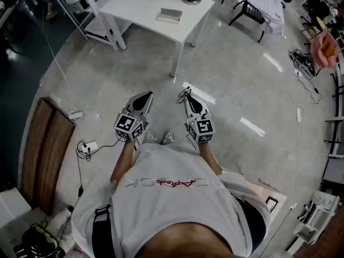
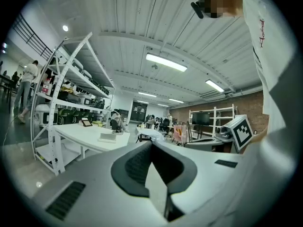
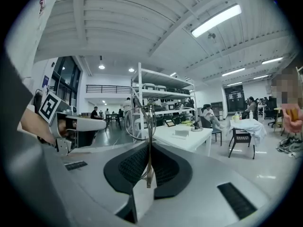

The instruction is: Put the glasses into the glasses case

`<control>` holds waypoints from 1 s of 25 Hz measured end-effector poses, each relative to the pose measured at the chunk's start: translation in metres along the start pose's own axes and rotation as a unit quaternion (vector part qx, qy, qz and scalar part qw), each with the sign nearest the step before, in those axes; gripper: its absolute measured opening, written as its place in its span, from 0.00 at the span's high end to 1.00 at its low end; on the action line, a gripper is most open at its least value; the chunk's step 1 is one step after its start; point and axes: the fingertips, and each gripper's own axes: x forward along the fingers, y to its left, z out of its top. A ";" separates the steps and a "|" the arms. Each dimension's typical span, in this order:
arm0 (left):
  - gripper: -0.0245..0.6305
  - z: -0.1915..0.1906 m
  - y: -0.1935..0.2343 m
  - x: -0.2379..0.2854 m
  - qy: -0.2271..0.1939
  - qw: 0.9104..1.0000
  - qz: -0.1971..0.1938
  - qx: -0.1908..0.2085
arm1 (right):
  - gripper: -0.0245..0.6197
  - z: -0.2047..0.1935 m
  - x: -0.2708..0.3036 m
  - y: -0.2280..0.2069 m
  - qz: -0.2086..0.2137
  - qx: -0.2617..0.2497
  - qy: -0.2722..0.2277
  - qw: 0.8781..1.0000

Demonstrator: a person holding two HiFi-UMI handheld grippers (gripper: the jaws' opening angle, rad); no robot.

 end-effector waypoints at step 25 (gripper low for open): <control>0.95 -0.011 0.025 0.065 0.005 1.000 0.007 -0.016 | 0.95 -0.003 0.052 -0.046 0.029 -0.002 0.007 1.000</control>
